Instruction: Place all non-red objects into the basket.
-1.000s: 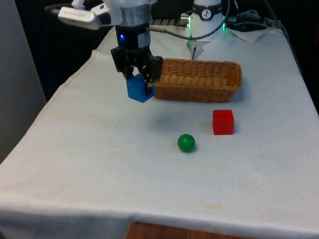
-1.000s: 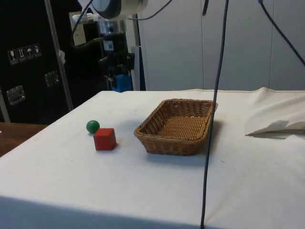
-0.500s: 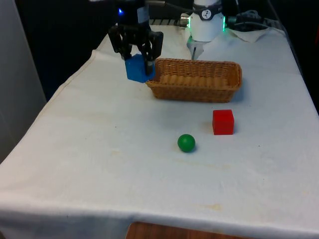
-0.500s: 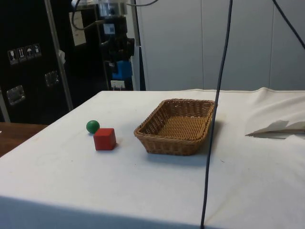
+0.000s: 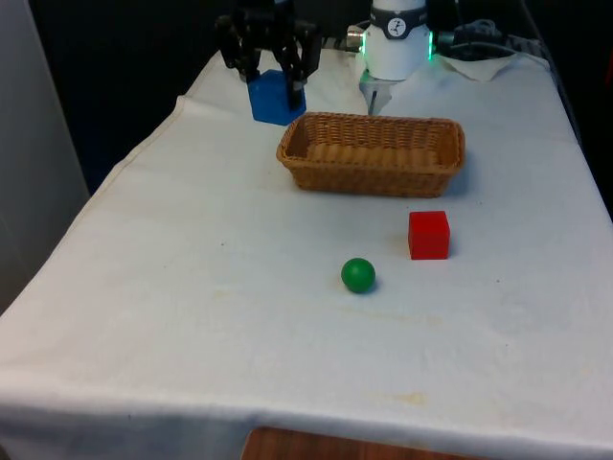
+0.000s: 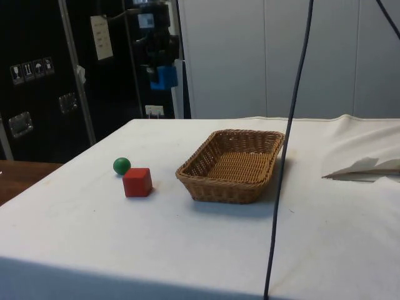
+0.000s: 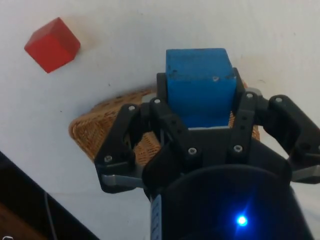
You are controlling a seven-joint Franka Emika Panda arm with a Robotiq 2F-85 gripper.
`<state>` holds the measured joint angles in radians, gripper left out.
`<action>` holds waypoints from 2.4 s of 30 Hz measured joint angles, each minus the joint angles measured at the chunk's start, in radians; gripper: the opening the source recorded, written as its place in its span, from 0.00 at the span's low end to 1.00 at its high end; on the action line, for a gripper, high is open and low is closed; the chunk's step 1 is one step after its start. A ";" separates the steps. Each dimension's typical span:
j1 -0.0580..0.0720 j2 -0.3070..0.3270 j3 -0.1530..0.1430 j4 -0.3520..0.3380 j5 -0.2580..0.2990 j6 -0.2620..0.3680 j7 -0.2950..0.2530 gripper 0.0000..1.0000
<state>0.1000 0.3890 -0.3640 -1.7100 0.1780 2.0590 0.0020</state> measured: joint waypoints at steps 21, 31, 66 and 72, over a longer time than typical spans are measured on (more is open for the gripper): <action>0.007 -0.150 0.000 -0.202 -0.011 0.064 -0.011 0.04; 0.007 -0.241 0.000 -0.315 -0.017 0.109 -0.020 0.04; 0.009 -0.462 -0.003 -0.661 -0.047 0.258 -0.075 0.04; 0.009 -0.479 -0.007 -0.713 -0.049 0.310 -0.090 0.04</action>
<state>0.1090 -0.0900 -0.3710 -2.4230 0.1290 2.3690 -0.0880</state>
